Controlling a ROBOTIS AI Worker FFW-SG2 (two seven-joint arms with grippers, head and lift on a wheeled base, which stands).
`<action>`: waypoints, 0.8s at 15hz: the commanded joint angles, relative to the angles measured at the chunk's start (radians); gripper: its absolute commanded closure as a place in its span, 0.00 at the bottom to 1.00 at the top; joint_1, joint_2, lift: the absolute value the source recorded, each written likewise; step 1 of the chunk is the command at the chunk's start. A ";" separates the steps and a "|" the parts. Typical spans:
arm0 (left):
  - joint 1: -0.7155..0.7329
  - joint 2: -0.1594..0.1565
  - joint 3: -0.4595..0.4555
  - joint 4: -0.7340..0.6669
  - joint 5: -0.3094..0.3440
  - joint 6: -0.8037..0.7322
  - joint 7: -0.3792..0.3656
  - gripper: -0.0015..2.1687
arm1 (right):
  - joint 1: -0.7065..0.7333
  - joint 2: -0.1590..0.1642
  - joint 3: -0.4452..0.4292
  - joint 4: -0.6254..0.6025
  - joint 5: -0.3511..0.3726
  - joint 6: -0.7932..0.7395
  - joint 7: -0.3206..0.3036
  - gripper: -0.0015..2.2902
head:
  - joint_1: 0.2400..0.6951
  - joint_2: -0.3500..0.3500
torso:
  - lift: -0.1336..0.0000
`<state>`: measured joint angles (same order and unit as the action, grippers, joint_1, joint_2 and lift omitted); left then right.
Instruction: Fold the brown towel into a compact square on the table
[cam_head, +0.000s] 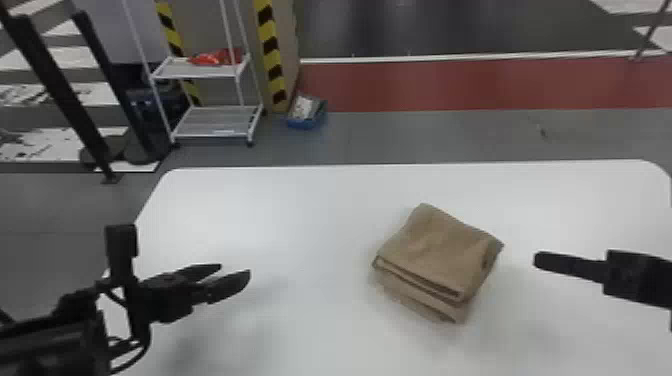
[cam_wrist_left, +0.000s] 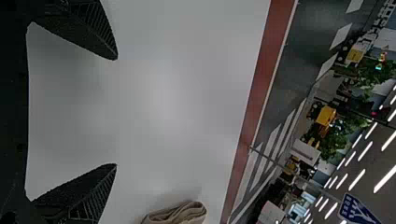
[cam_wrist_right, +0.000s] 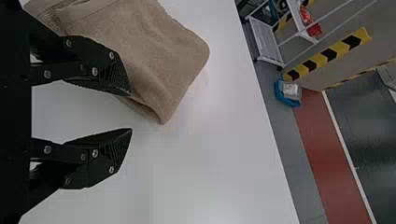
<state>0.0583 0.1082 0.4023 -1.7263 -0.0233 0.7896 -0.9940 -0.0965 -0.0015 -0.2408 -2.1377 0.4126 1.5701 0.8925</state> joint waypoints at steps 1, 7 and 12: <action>0.000 -0.012 -0.057 -0.003 0.039 -0.017 0.008 0.02 | 0.061 0.000 -0.117 -0.050 -0.018 0.002 -0.001 0.04 | 1.00 0.55 | 0.07; -0.025 -0.025 -0.260 -0.010 0.135 -0.210 0.048 0.77 | 0.225 -0.002 -0.477 -0.215 -0.232 0.002 0.022 0.04 | 1.00 0.17 | 0.07; -0.026 -0.036 -0.488 -0.026 0.085 -0.342 0.098 0.99 | 0.313 0.002 -0.571 -0.251 -0.311 0.002 0.031 0.04 | 1.00 0.00 | 0.07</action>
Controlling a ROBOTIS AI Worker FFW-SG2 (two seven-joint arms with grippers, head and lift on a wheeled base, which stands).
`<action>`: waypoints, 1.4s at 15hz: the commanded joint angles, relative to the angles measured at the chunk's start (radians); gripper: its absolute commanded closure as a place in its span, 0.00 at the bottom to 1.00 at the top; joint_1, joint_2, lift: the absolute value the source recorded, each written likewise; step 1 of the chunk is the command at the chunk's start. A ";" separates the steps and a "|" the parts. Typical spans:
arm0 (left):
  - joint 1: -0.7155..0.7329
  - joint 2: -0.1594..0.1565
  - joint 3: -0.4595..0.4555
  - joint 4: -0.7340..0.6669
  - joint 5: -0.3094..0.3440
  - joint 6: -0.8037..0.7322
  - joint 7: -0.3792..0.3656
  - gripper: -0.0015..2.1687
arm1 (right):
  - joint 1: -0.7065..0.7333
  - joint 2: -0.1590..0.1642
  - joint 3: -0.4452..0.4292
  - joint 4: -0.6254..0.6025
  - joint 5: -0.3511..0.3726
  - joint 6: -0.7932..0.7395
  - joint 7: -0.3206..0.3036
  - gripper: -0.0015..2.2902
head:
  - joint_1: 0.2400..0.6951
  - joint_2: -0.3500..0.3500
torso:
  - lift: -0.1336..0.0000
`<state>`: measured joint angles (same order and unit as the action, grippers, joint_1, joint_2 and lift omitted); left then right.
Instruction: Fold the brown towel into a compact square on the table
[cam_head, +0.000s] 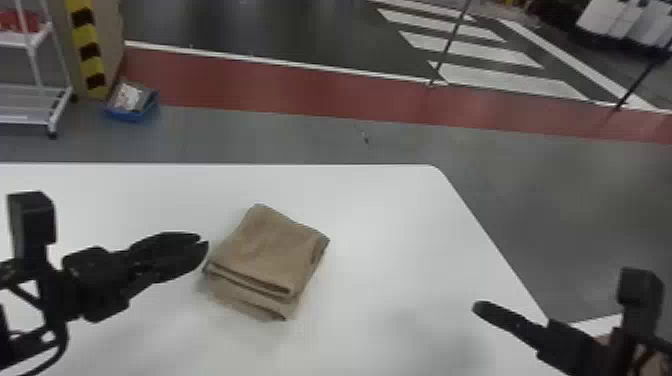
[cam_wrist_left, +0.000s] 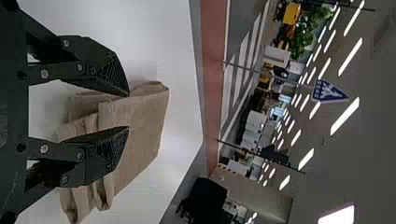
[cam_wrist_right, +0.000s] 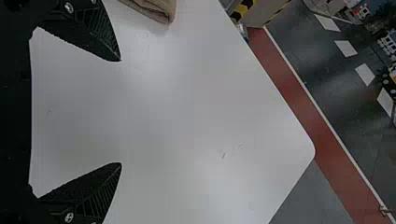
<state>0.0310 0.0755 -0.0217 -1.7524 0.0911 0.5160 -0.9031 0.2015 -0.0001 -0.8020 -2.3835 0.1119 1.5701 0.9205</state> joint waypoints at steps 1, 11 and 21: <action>0.001 -0.006 -0.090 0.014 -0.071 -0.121 0.030 0.99 | 0.015 0.001 -0.009 -0.011 -0.012 0.002 0.011 0.04 | 1.00 0.00 | 0.07; -0.032 0.003 -0.049 0.307 -0.340 -0.474 0.210 0.99 | 0.067 0.001 -0.054 -0.079 -0.126 0.002 0.087 0.04 | 1.00 0.00 | 0.07; 0.060 -0.003 -0.090 0.218 -0.315 -0.461 0.098 0.99 | -0.007 0.001 0.047 -0.025 -0.098 0.002 0.024 0.04 | 1.00 0.00 | 0.07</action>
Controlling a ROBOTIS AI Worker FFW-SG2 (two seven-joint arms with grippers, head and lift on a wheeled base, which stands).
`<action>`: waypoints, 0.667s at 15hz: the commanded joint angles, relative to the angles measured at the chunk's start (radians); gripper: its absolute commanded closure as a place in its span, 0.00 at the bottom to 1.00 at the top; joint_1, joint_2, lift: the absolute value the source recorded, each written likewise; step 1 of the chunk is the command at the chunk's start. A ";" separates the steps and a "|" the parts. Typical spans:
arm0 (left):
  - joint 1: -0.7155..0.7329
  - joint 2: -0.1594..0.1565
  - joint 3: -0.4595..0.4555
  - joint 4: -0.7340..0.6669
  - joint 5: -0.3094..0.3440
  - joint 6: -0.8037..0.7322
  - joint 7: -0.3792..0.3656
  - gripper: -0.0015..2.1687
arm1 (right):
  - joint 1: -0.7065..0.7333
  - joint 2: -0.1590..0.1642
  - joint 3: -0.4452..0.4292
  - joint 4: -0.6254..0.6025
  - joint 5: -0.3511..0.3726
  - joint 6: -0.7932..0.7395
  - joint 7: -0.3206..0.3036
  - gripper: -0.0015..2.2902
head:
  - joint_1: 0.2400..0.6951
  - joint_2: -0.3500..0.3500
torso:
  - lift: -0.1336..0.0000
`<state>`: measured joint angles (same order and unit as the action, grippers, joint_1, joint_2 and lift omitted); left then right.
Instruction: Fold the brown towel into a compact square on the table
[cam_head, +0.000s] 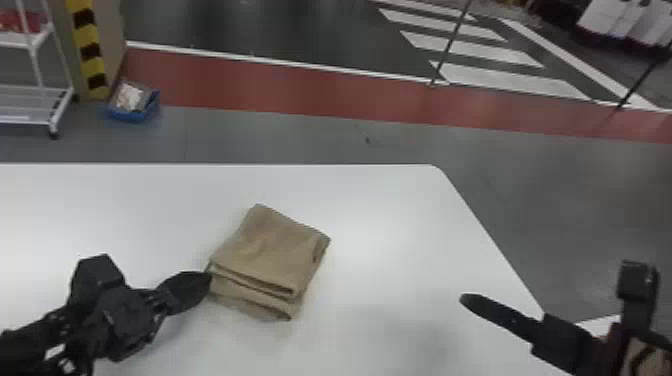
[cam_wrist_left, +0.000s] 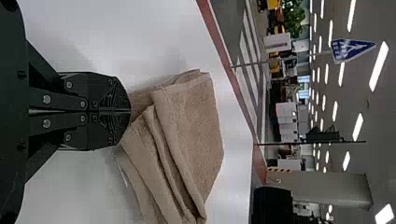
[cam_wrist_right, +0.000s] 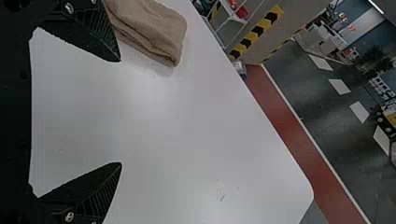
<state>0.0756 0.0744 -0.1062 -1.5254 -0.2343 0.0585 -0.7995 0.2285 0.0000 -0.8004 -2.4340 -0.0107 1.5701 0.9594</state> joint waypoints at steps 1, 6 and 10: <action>0.016 -0.002 -0.017 -0.010 0.010 -0.004 -0.007 0.99 | -0.078 0.001 0.115 0.059 0.080 -0.003 -0.030 0.04 | 1.00 0.00 | 0.07; 0.073 -0.002 -0.029 -0.075 0.033 -0.004 -0.026 0.99 | -0.232 0.001 0.472 0.254 0.333 -0.163 -0.189 0.04 | 1.00 0.00 | 0.07; 0.076 -0.002 -0.036 -0.095 0.032 0.042 -0.087 0.99 | -0.356 0.001 0.566 0.397 0.405 -0.169 -0.252 0.04 | 1.00 0.03 | 0.07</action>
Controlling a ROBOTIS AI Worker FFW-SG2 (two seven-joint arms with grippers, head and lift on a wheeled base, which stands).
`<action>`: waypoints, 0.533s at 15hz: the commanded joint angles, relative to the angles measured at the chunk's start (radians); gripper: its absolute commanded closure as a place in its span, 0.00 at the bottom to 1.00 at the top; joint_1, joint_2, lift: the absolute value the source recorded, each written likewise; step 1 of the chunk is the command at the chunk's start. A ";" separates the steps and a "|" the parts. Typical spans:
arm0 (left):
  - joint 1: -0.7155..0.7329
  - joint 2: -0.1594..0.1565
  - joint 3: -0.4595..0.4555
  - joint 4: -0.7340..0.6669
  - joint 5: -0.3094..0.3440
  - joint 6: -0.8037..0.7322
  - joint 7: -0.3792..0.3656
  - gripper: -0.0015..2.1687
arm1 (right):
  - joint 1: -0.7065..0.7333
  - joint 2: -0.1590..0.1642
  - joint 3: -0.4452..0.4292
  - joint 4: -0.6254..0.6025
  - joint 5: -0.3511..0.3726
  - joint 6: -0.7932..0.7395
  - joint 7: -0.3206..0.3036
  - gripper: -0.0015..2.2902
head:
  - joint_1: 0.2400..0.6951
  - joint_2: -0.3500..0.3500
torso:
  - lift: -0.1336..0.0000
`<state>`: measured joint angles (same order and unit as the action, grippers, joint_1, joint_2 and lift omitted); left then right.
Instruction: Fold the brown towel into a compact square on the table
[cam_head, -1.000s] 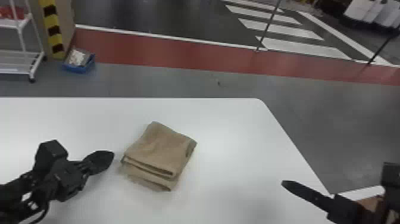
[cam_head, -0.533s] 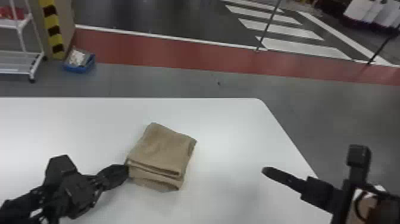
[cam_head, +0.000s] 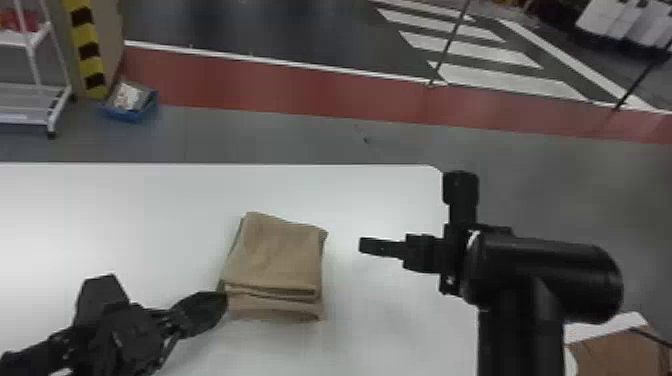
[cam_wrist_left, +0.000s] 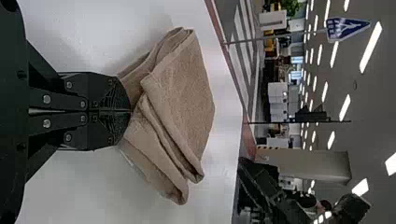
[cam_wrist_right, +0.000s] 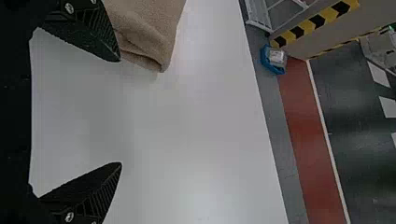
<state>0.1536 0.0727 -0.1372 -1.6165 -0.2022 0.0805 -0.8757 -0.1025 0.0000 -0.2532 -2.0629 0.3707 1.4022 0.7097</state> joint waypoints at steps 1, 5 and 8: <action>-0.003 -0.001 -0.007 -0.011 0.000 0.020 -0.002 0.99 | -0.029 0.001 0.018 0.029 0.024 -0.001 -0.012 0.04 | 1.00 0.04 | 0.07; -0.091 -0.002 -0.016 0.079 0.000 0.011 0.109 0.99 | -0.042 0.001 0.029 0.026 -0.064 -0.038 -0.065 0.04 | 1.00 0.06 | 0.07; -0.075 -0.002 -0.030 0.078 0.003 0.011 0.087 0.99 | -0.054 0.001 0.038 0.013 -0.087 -0.038 -0.065 0.04 | 1.00 0.11 | 0.07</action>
<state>0.0676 0.0706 -0.1598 -1.5344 -0.2002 0.0912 -0.7860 -0.1490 0.0000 -0.2205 -2.0483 0.2896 1.3659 0.6440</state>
